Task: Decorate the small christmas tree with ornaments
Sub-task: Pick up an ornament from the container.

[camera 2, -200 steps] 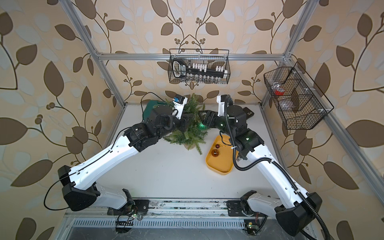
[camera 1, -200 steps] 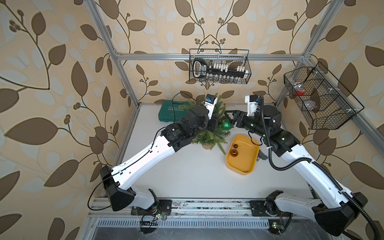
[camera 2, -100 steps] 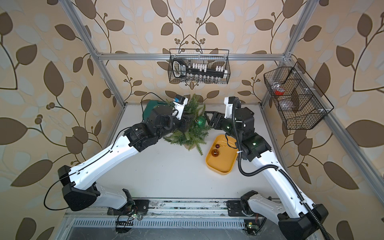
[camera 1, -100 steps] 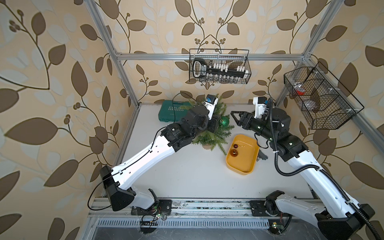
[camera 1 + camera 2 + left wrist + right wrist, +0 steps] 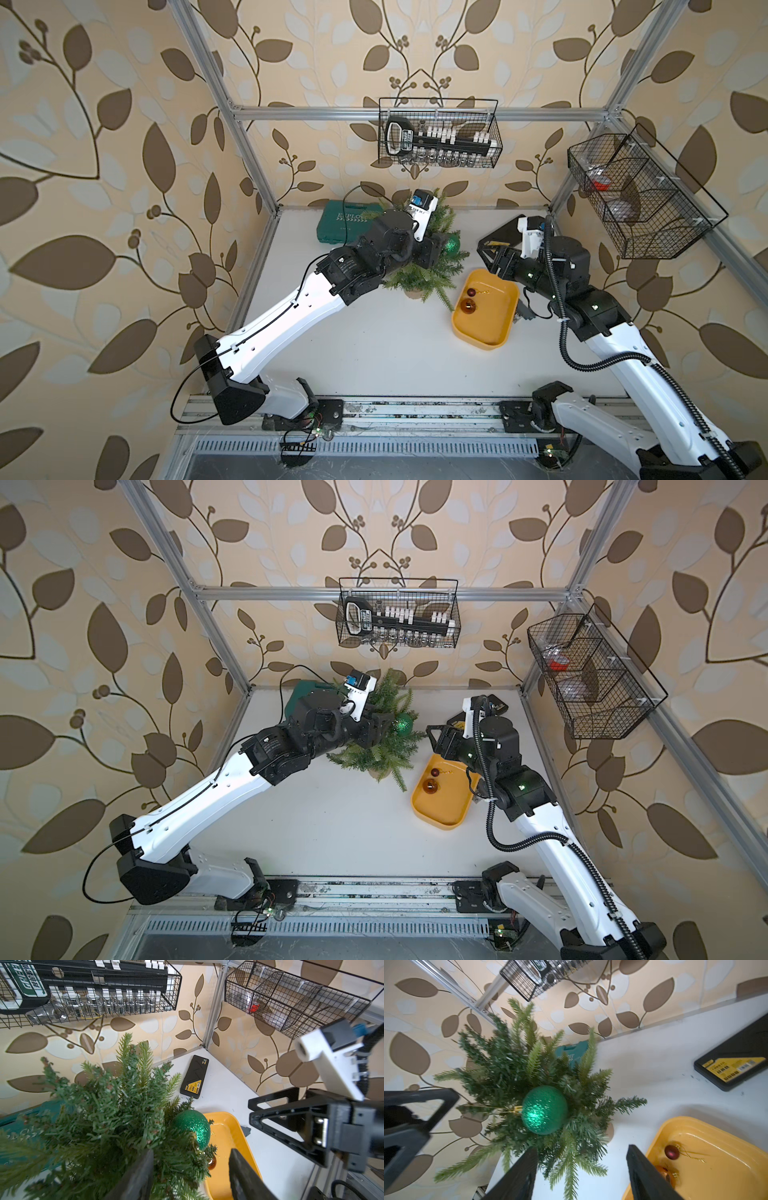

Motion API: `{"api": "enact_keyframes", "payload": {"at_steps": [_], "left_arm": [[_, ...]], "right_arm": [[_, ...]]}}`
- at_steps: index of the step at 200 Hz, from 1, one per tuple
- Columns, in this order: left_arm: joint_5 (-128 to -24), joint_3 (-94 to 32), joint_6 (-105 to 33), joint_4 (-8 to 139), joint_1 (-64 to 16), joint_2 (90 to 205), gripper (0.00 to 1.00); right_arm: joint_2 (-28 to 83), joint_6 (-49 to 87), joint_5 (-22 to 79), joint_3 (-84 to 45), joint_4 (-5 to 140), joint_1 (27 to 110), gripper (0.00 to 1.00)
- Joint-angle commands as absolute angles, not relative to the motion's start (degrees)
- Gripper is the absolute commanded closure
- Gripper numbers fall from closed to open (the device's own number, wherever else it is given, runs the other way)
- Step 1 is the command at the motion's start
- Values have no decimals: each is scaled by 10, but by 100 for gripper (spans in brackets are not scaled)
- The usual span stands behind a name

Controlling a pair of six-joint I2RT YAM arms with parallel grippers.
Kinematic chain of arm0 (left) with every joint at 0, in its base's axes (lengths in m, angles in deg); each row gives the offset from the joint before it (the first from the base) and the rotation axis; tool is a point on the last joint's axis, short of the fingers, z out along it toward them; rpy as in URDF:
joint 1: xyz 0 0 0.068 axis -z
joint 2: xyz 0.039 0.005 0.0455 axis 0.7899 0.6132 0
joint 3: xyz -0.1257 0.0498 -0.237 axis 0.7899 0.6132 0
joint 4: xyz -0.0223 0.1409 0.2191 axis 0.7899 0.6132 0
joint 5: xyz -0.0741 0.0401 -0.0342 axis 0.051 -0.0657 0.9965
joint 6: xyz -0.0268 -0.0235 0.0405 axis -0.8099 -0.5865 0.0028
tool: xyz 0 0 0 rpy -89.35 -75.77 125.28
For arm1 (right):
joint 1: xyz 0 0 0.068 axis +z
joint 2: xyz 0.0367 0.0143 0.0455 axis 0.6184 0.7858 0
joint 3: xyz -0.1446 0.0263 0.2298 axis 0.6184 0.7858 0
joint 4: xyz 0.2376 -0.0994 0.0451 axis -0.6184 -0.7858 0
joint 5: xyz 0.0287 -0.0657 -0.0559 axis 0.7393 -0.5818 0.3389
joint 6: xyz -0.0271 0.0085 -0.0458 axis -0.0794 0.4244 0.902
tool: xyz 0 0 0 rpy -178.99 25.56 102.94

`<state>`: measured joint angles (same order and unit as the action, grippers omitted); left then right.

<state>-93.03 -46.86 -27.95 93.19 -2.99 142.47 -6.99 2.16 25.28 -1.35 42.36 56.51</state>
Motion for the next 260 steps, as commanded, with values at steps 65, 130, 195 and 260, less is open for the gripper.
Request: {"api": "enact_keyframes", "payload": {"at_steps": [65, 130, 195, 260], "left_arm": [[-918, -278, -354, 935, -23, 1220, 36], [-979, -135, -423, 987, -23, 1086, 35], [-1009, -70, -457, 997, -23, 1046, 35], [-1013, -60, -463, 993, -23, 1052, 35]], "right_arm": [[-44, 1, 239, 121, 403, 551, 33], [68, -22, 208, 167, 441, 552, 29], [152, -23, 186, 171, 476, 567, 29], [218, -23, 125, 143, 480, 582, 34]]}}
